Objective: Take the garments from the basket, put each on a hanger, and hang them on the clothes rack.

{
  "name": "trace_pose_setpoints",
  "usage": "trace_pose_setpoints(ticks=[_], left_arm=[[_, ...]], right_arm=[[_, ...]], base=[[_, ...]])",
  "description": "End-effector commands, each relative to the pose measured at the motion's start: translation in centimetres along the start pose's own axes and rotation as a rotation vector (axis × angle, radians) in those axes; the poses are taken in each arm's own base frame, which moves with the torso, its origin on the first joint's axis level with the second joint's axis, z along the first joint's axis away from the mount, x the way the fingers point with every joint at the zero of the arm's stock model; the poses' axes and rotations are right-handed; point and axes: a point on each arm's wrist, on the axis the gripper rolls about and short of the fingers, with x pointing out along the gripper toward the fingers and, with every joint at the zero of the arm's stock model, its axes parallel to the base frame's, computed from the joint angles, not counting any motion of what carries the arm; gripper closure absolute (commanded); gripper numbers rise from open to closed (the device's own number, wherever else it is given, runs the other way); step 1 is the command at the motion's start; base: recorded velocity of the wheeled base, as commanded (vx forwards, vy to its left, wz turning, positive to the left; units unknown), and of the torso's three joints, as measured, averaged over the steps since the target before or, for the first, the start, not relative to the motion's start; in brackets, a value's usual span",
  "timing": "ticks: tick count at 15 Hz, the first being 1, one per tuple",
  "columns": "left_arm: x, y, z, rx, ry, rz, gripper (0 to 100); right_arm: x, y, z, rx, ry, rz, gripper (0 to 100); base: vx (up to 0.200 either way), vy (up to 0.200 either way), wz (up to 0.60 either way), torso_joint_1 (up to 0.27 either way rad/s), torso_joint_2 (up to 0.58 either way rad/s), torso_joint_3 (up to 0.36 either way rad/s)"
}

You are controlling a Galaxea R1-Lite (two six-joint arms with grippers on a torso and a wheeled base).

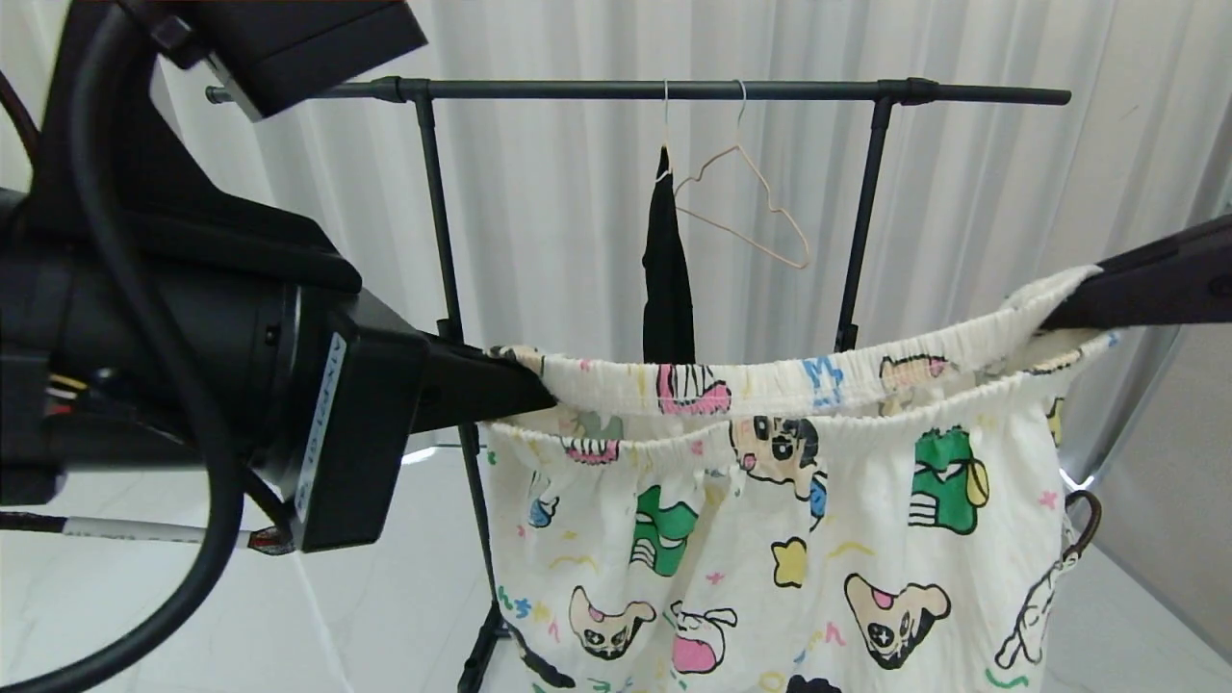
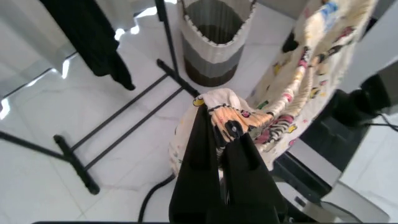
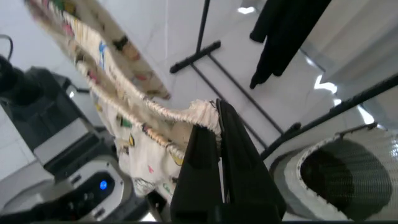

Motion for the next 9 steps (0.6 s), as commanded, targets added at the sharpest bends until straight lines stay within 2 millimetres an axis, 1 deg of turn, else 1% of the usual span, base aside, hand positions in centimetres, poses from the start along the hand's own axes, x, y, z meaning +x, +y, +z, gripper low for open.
trace_pose_setpoints(ticks=[1, 4, 5, 8, 9], left_arm=[[0.6, 0.2, 0.0, -0.006, 0.014, 0.013, 100], [1.1, 1.1, 0.0, -0.028, 0.026, 0.051, 100], [1.5, 1.9, 0.0, -0.045, 0.035, 0.111, 100], [3.1, 2.4, -0.5, -0.045, 0.084, 0.235, 100], [3.5, 2.5, -0.7, -0.044, 0.099, 0.255, 100]], right_arm=[[-0.5, 0.0, -0.3, 0.002, 0.008, -0.001, 0], [-0.8, 0.1, -1.0, 0.004, 0.051, 0.002, 0], [-1.1, 0.1, -1.8, 0.004, 0.065, 0.005, 0], [-2.2, 0.1, -2.9, 0.007, 0.066, 0.011, 0], [-2.3, 0.0, -3.2, 0.011, 0.072, 0.003, 0]], base=[[0.0, 0.0, 0.0, 0.0, 0.0, 0.0], [0.0, 0.0, 0.0, 0.0, 0.0, 0.0], [0.0, 0.0, 0.0, 0.0, 0.0, 0.0], [0.0, 0.0, 0.0, 0.0, 0.0, 0.0], [0.0, 0.0, 0.0, 0.0, 0.0, 0.0]])
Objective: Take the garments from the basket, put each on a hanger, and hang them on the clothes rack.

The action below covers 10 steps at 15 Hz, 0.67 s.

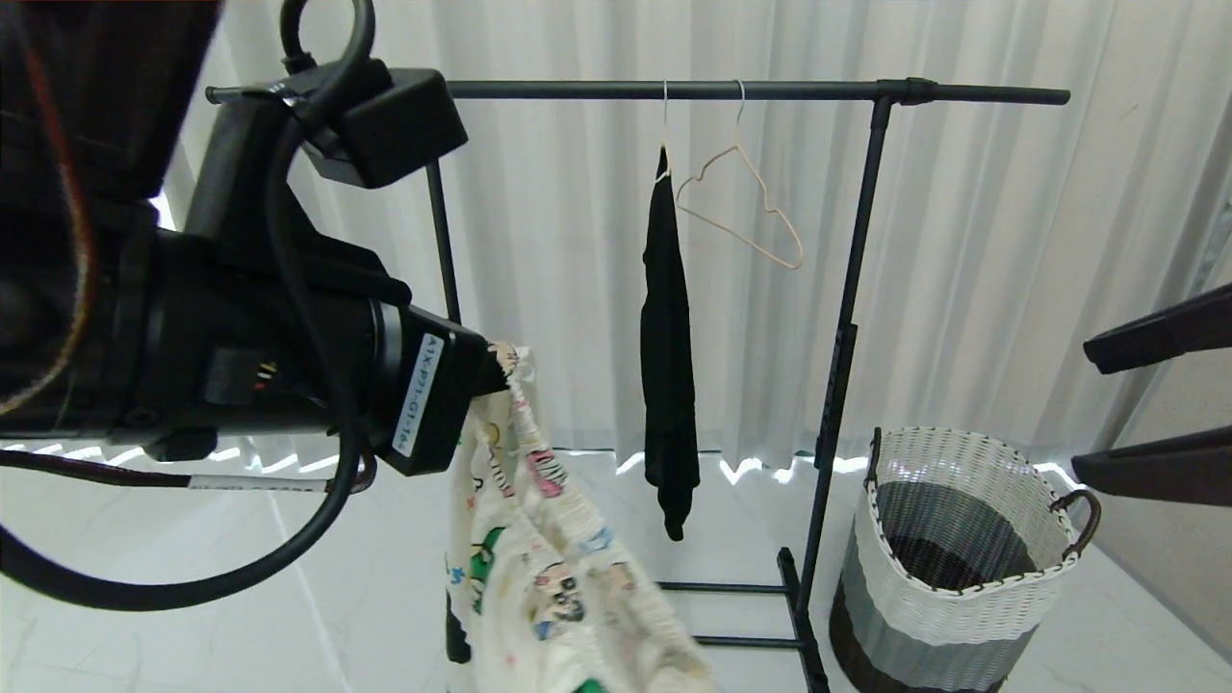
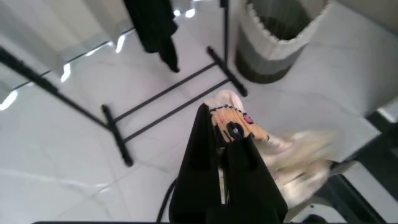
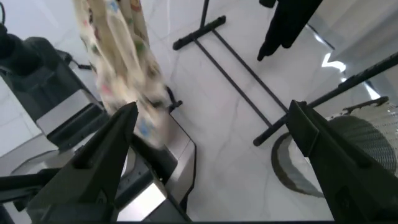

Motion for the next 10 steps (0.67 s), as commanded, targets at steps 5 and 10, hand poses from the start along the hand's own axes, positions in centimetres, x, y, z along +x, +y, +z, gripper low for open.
trace_pose_setpoints(ticks=[5, 10], left_arm=[[-0.3, 2.2, -4.2, 0.043, 0.113, 0.137, 100], [-2.6, 5.5, -9.4, -0.073, 0.174, 0.302, 100]], right_arm=[[1.3, -4.8, -4.5, 0.165, 0.239, -0.548, 0], [3.2, -5.5, -9.2, 0.17, 0.358, -0.729, 0]], base=[[0.0, 0.0, 0.0, 0.0, 0.0, 0.0], [0.0, 0.0, 0.0, 0.0, 0.0, 0.0]])
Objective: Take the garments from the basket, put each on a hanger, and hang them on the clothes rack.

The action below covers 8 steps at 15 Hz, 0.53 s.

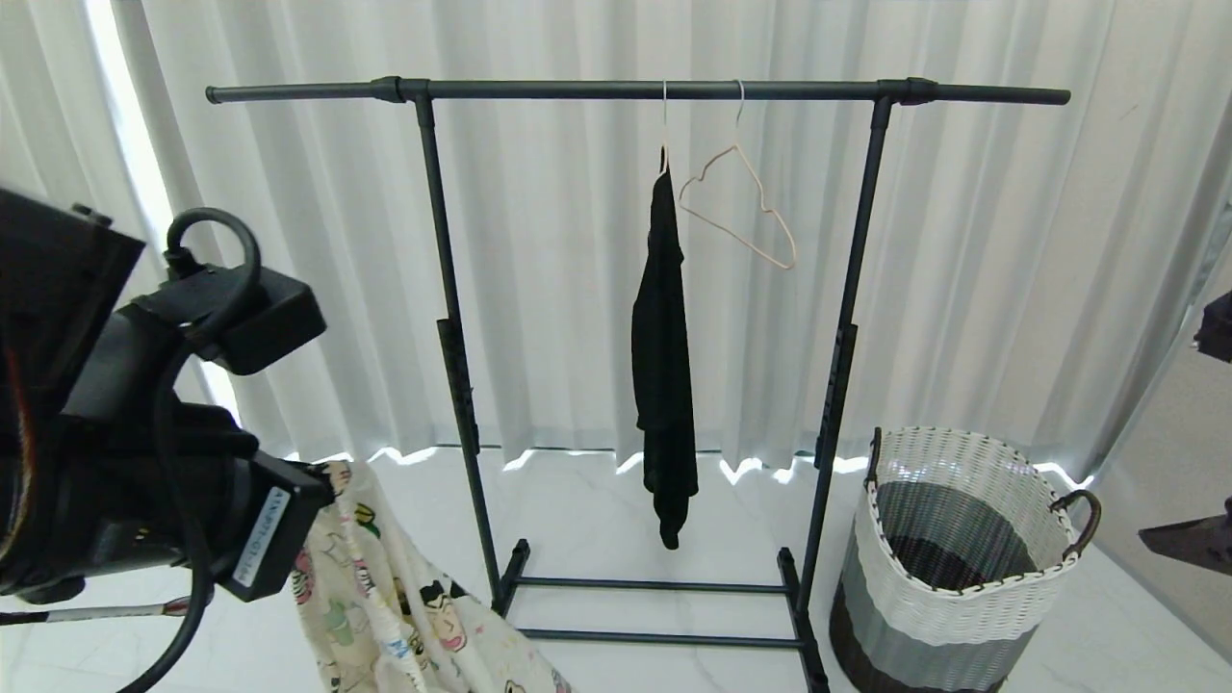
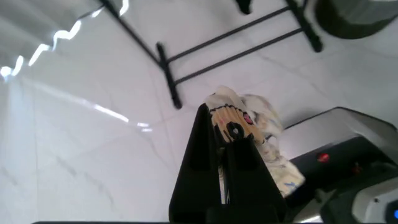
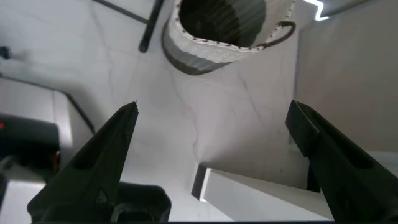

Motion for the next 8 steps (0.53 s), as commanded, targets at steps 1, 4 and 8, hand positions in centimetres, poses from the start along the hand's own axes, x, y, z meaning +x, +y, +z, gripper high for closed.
trace_pose_setpoints(ticks=[1, 4, 8], left_arm=[[-1.02, 1.35, -2.09, -0.062, -0.016, 0.062, 100], [-0.61, 1.97, -2.31, -0.096, -0.033, 0.102, 100], [-0.56, 1.99, -2.35, -0.092, -0.033, 0.105, 100]], right_arm=[[0.78, 0.15, -1.57, 0.012, -0.002, -0.024, 0], [0.75, 0.09, -1.4, 0.031, -0.033, -0.017, 0], [0.81, -0.09, -1.09, 0.058, -0.062, 0.002, 0]], base=[[0.0, 0.0, 0.0, 0.0, 0.0, 0.0], [0.0, 0.0, 0.0, 0.0, 0.0, 0.0], [0.0, 0.0, 0.0, 0.0, 0.0, 0.0]])
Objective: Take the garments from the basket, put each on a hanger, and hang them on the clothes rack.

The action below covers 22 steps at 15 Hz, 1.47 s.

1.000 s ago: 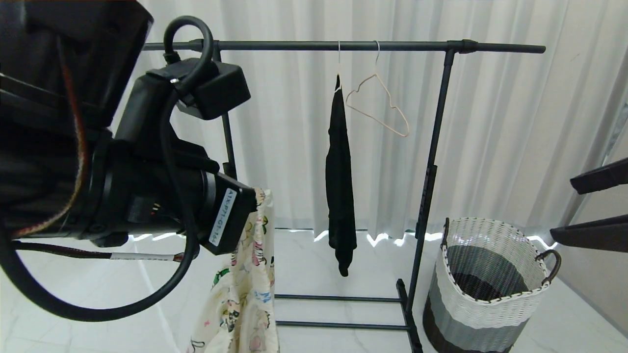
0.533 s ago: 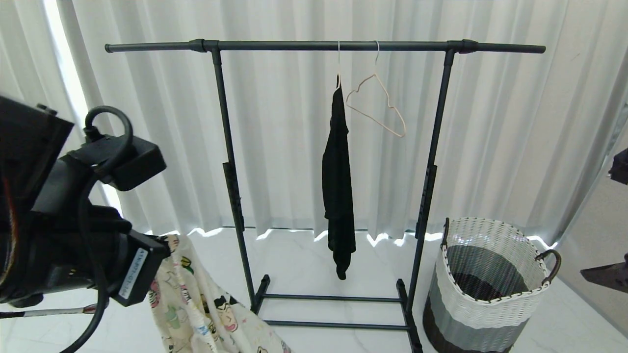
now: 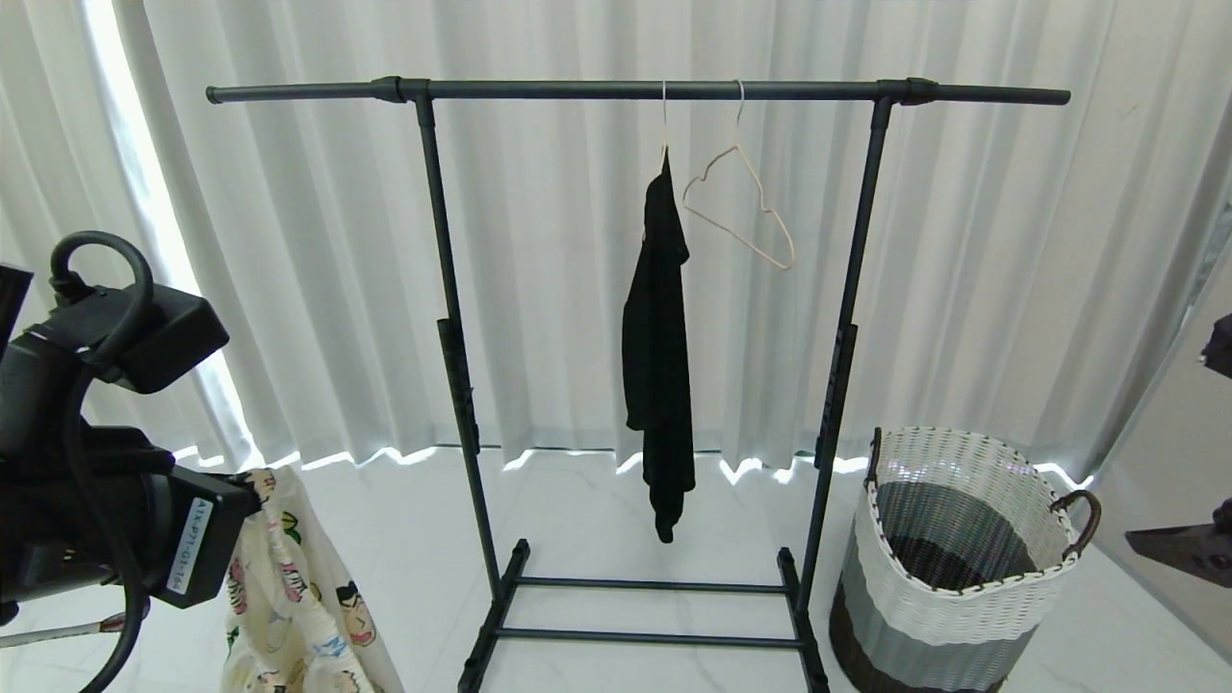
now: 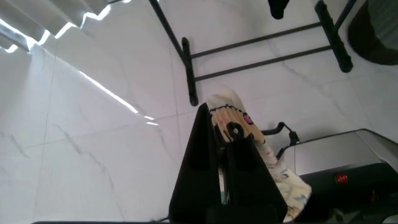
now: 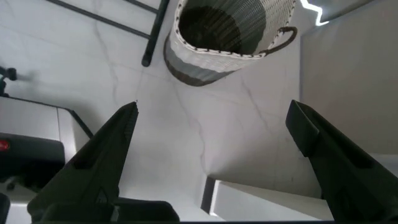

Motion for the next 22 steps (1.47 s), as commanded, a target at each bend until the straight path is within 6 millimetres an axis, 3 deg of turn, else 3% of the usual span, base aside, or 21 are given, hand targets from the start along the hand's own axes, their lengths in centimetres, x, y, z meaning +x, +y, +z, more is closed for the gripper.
trace_pose_setpoints(ticks=[1, 6, 22], left_arm=[[-0.1, 0.0, -0.1, -0.001, -0.001, 0.003, 100], [-0.2, 0.1, -0.2, 0.001, -0.004, 0.005, 100], [-0.2, 0.3, -0.2, -0.011, -0.006, 0.018, 100]], right_arm=[[-0.1, -0.2, -0.1, 0.01, -0.005, 0.005, 0], [0.0, -0.3, 0.8, 0.071, -0.084, 0.054, 0], [0.4, -0.3, 1.6, 0.103, -0.128, 0.097, 0]], base=[[0.0, 0.0, 0.0, 0.0, 0.0, 0.0], [0.0, 0.0, 0.0, 0.028, -0.12, -0.112], [0.0, 0.0, 0.0, 0.194, -0.48, -0.283]])
